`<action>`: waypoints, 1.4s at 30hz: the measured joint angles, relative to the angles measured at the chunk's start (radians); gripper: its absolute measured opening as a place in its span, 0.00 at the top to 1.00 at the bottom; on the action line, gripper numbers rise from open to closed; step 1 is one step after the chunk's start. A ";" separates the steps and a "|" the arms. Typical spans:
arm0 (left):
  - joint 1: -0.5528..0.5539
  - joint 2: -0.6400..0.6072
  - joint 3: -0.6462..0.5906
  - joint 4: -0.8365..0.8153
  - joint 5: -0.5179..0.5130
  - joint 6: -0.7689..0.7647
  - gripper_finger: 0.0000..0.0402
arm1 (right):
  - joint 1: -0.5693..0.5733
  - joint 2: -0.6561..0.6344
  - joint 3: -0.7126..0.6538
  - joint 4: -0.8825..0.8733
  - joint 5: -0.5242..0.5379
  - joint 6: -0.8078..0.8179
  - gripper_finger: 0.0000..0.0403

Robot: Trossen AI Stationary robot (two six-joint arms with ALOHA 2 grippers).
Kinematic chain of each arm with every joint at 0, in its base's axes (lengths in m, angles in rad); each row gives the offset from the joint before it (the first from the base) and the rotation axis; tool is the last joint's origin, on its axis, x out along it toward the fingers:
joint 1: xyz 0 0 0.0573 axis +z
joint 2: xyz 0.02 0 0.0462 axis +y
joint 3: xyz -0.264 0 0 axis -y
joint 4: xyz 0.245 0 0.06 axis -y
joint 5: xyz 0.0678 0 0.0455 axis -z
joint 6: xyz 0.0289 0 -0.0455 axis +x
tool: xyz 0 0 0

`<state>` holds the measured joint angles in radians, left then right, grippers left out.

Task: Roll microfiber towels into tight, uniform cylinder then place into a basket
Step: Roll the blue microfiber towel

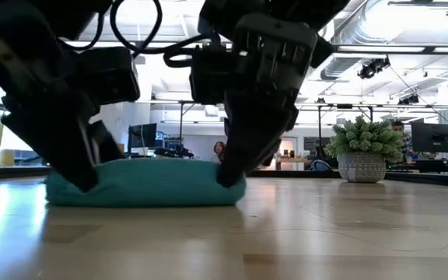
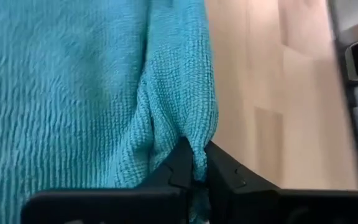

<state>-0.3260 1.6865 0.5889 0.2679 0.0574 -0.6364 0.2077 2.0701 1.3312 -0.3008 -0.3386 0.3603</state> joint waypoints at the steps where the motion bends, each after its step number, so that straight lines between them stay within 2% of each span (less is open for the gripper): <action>1: 0.006 -0.006 -0.001 -0.002 0.025 -0.038 0.97 | -0.003 0.000 0.001 0.006 -0.011 0.000 1.00; 7: 0.053 -0.006 -0.002 -0.009 0.141 -0.248 0.95 | -0.024 0.000 0.000 0.039 -0.054 0.025 1.00; 12: 0.094 -0.006 -0.002 -0.018 0.222 -0.330 0.97 | -0.026 0.000 0.000 0.035 0.015 -0.006 0.96; 17: 0.115 0.000 0.001 -0.101 0.244 -0.356 0.97 | -0.031 -0.004 0.003 -0.033 0.081 -0.105 0.83; 22: 0.116 0.003 0.001 -0.109 0.242 -0.359 0.97 | -0.062 -0.035 0.094 -0.250 0.084 -0.202 0.70; 25: 0.116 0.004 0.001 -0.108 0.235 -0.358 0.97 | -0.057 -0.035 0.137 -0.294 0.089 -0.253 0.67; 29: 0.116 0.004 0.001 -0.110 0.225 -0.347 0.97 | 0.022 -0.036 0.195 -0.312 0.089 -0.355 0.67; 31: 0.116 0.004 0.000 -0.108 0.223 -0.340 0.97 | 0.076 -0.037 0.212 -0.325 0.143 -0.446 0.67; 35: 0.121 0.005 0.000 -0.107 0.226 -0.340 0.97 | 0.177 -0.037 0.202 -0.254 0.367 -0.624 0.67; 39: 0.122 0.005 -0.001 -0.102 0.230 -0.340 0.97 | 0.198 -0.037 0.149 -0.112 0.391 -0.624 0.67; 42: 0.122 0.007 -0.002 -0.095 0.242 -0.340 0.97 | 0.187 -0.031 0.118 -0.017 0.393 -0.563 0.67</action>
<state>-0.2039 1.6932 0.5869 0.1730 0.2998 -0.9760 0.3949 2.0391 1.4489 -0.3173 0.0540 -0.2025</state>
